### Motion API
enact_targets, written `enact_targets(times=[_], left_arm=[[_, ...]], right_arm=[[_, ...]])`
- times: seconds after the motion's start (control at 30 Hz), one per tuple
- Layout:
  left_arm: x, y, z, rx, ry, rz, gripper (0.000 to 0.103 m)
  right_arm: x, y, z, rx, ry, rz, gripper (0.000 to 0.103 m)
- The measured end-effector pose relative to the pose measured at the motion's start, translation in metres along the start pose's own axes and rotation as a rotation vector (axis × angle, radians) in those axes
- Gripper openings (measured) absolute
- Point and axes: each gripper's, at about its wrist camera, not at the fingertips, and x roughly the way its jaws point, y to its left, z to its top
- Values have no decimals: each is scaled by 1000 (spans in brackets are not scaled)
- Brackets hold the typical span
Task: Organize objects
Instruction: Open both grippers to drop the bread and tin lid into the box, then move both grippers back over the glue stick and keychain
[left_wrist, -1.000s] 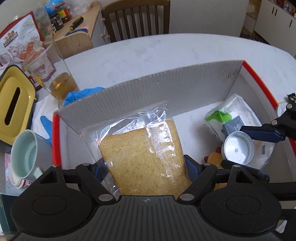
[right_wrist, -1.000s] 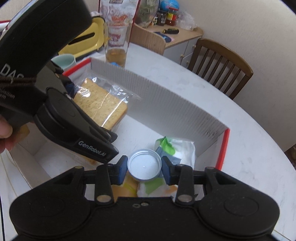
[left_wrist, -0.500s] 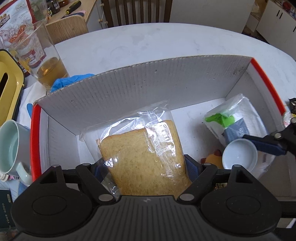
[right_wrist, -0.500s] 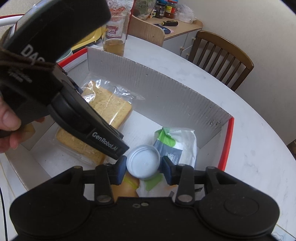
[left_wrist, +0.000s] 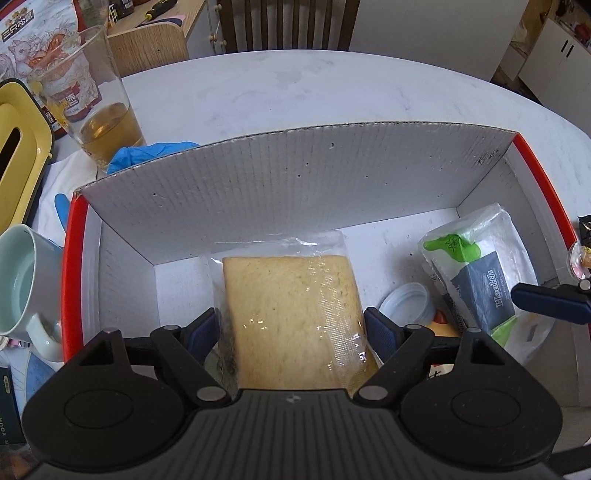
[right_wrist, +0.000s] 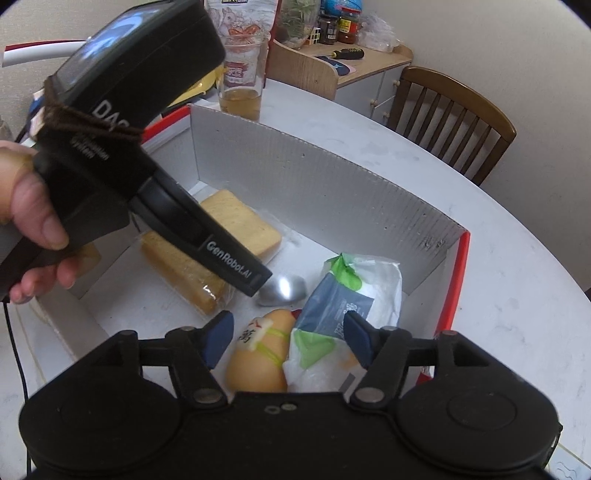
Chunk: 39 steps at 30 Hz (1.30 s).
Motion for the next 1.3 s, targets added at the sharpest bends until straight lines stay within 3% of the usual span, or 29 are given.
enact_targets(times=[0.13,0.27,0.47,0.6,1.07,1.3], left_arm=[[-4,1,0,-6,-10,-1,83],[-10,-1,-1,-16,-25,11,85],[-21,-1,-3,-46,-51,0,90],[-30,-6,-7,-45,-78,13,90],[-79,-16,-25,-133,-180,-52,91],[-113,-34,-39,-149,-255,-17,91]], right_arm=[[-6,-2,1,13,-16,22,70],[-17,-3,-1,28,-43,38,82],[-32,-7,-5,39,-77,56,87],[-43,-8,-9,41,-103,64,88],[-106,-15,-34,46,-221,93,91],[-139,-42,-56,114,-267,96,91]])
